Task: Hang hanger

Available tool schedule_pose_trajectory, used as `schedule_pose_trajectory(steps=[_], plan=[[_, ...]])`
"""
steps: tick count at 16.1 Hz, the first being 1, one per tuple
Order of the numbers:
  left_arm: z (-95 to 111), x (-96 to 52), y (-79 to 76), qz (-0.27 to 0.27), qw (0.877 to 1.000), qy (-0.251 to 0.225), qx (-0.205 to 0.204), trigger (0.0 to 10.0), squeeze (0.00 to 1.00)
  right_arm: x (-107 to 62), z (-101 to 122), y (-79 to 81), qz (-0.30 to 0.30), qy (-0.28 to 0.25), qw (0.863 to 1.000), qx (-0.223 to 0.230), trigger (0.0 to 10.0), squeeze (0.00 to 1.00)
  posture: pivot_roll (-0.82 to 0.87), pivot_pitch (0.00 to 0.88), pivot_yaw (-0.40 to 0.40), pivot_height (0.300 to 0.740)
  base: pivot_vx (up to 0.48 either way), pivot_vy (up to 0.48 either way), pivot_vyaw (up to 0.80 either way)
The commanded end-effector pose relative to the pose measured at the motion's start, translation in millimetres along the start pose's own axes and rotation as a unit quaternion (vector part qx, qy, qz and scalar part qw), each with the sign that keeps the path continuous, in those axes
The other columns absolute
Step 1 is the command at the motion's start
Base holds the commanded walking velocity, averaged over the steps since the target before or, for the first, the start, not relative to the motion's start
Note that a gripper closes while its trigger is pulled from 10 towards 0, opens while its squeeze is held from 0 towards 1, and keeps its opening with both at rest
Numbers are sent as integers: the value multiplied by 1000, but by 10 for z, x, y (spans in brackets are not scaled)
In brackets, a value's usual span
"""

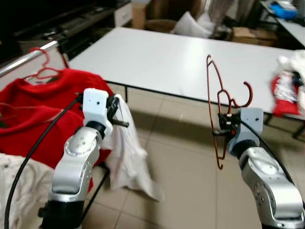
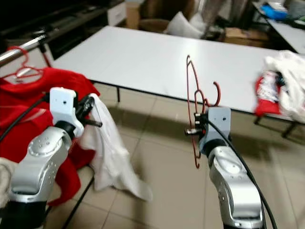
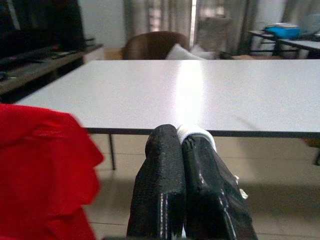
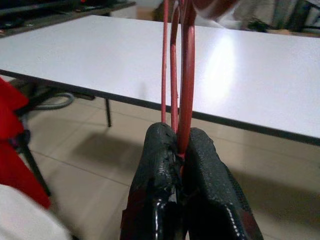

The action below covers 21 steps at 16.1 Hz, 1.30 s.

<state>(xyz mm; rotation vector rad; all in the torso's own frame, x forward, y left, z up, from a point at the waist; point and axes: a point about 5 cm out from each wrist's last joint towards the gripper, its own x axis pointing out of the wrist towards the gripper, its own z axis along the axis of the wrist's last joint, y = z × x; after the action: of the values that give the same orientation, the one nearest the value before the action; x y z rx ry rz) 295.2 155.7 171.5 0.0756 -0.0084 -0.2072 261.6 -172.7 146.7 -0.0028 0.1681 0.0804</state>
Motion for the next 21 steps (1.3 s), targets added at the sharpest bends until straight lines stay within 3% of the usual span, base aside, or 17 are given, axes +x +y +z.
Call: schedule_pose_trajectory(steps=[1,15,18,21], plan=[[89,5,66,13,1000,-18,7,10000,0,16,43,59,14,-12,1000,1,10000,0,-100,0,-17,740,360,0,0],[115,31,79,7,1000,-21,12,10000,0,33,40,78,15,-16,1000,-5,10000,0,-98,0,-4,740,355,0,0],[122,45,69,3,1000,-22,14,10000,0,24,41,85,17,-18,1000,-6,10000,0,-102,0,2,740,356,0,-800],[133,57,58,0,1000,-25,15,10000,0,25,59,72,17,-25,1000,-8,10000,0,-102,0,2,740,358,0,0]])
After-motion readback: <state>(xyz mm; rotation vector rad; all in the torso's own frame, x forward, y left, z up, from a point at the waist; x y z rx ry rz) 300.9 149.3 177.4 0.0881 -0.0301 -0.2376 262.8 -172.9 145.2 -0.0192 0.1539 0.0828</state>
